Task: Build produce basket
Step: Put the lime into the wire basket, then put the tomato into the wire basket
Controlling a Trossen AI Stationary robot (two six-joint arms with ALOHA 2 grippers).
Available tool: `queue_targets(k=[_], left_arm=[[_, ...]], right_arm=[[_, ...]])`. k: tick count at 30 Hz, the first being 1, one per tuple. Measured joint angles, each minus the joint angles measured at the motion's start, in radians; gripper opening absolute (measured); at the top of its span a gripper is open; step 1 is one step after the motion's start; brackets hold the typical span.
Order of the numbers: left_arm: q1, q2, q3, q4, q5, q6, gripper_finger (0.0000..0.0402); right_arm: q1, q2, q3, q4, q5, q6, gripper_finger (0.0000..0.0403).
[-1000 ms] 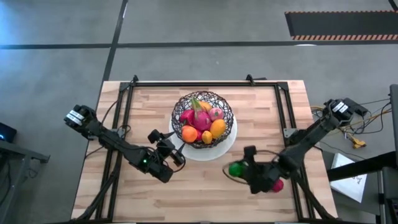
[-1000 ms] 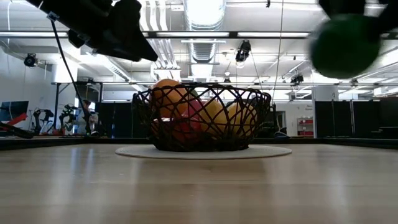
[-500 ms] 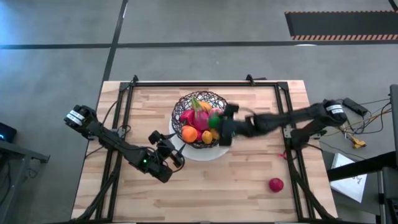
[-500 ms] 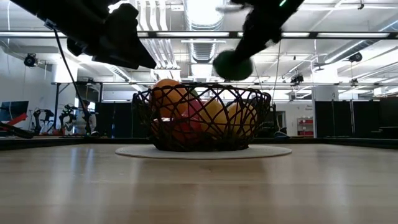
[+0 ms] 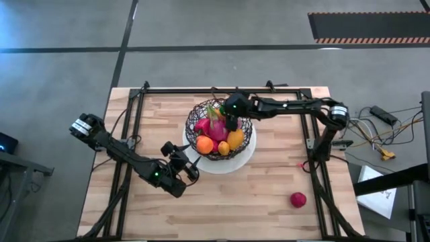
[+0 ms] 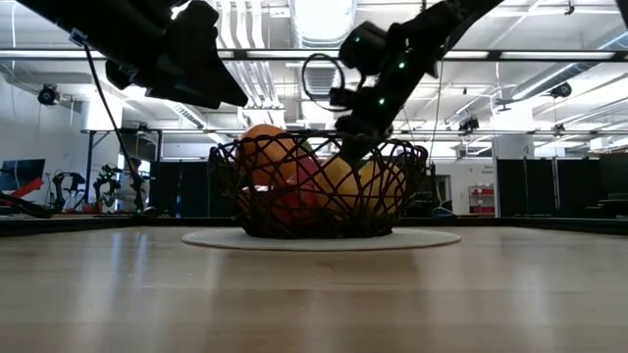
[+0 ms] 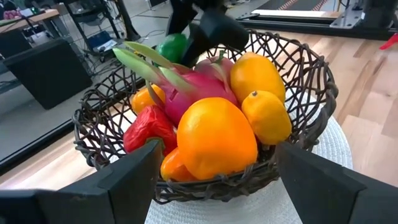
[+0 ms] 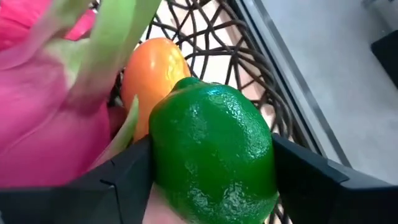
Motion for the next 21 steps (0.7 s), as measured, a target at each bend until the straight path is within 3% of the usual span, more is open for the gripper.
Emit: queue_targets(k=[10,17,21], left_arm=[[0.000,0.000,0.000,0.009,-0.001,0.000,0.0297],[0.000,0.000,-0.002,0.010,-0.002,0.000,0.0297],[-0.001,0.000,-0.003,0.010,-0.001,0.000,0.0297]], right_arm=[[-0.001,0.077,0.174,-0.154,-0.007,-0.014,0.0339],[-0.001,0.035,0.267,-0.265,-0.039,-0.004,0.0362],[0.030,-0.047,0.252,-0.325,-0.044,0.018,0.0363]])
